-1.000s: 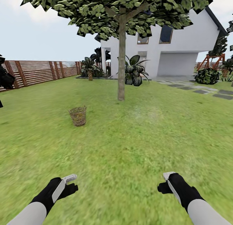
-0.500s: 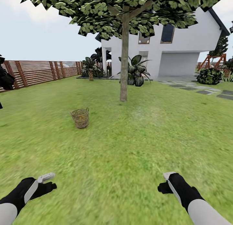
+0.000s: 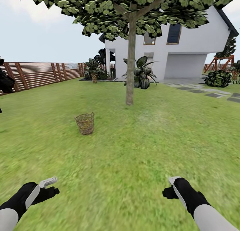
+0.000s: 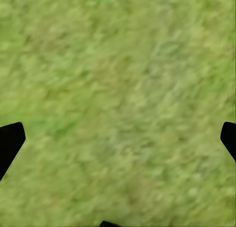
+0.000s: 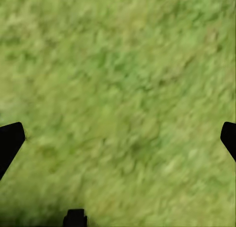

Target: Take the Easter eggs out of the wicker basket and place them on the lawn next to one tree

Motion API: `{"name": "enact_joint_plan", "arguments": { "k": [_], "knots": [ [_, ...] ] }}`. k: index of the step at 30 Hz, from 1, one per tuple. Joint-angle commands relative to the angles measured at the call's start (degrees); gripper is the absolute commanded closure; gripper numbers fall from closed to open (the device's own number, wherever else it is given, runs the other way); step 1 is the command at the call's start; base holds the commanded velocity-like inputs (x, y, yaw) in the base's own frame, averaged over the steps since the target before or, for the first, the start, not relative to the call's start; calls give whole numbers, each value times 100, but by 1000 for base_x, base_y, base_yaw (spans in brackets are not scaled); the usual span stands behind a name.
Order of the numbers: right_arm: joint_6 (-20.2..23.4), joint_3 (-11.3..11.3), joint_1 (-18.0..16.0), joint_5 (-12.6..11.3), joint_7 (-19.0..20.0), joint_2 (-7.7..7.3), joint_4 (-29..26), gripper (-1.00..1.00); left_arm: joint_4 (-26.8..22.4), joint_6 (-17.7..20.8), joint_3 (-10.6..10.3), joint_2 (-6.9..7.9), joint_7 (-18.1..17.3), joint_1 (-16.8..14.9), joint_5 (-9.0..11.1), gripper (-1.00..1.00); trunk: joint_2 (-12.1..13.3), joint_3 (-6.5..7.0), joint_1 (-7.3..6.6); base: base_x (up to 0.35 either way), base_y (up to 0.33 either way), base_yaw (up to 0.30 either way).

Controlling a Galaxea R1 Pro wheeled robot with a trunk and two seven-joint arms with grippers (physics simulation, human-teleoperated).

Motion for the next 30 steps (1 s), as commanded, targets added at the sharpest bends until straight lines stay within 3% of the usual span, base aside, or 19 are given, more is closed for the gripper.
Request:
{"name": "enact_joint_plan", "arguments": {
  "k": [1, 30],
  "knots": [
    [34, 24, -4, 55, 45, -6, -13, -100, -4, 32, 23, -5, -21, -2, -12, -100, -3, -6, 3, 271, 220, 0],
    [33, 10, -1, 47, 54, -10, -13, -100, -4, 26, 24, -74, -17, -2, -11, -100, -3, -6, 3, 296, 213, 0]
  ]
}}
